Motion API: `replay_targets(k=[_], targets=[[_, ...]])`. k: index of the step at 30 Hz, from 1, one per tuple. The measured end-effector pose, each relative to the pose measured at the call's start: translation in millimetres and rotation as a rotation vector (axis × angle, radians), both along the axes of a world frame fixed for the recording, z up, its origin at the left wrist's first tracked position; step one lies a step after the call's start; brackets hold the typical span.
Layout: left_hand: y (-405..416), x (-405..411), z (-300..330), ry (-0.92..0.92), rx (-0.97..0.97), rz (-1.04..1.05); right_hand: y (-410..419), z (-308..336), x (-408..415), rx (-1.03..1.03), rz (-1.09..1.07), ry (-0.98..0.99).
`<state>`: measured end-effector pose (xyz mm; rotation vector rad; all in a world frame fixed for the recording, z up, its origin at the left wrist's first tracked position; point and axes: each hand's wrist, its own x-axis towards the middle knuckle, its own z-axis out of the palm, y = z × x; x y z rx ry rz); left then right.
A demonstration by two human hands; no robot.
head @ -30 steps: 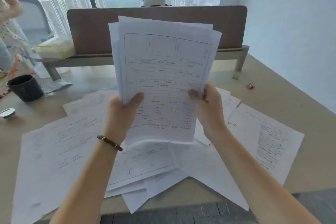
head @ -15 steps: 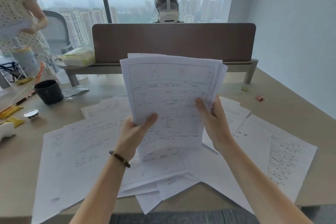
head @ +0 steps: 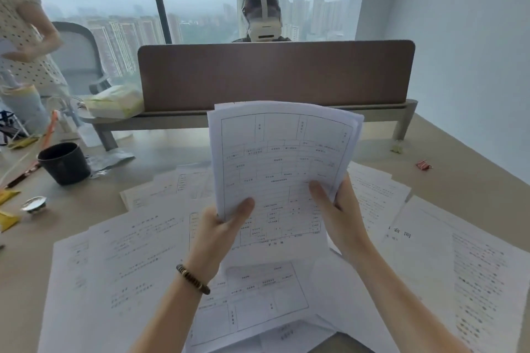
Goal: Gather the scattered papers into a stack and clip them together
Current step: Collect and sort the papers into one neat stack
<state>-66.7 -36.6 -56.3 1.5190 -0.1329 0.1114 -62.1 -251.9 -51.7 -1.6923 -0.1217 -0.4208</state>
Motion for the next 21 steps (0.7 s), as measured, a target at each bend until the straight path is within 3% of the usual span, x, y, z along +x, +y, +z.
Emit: replay_targets(k=[5, 10, 14, 18, 21], targets=[[2.5, 5.3, 12.9, -0.047, 0.017, -0.012, -5.8, 20.4, -0.8, 0.024, -0.02, -0.029], [5.7, 4.1, 7.5, -0.028, 0.035, -0.072, -5.9, 65.0, -8.2, -0.026, -0.044, -0.235], [9.1, 0.7, 4.7, -0.023, 0.027, -0.082, -4.3, 99.3, -12.6, -0.291, -0.146, -0.441], [13.0, -0.3, 2.7, -0.003, 0.009, -0.062, -8.8, 107.2, -6.1, -0.58, -0.178, -0.505], [15.2, -1.6, 2.2, -0.003, 0.022, -0.065, -7.9, 104.9, -3.2, -0.635, -0.18, -0.503]])
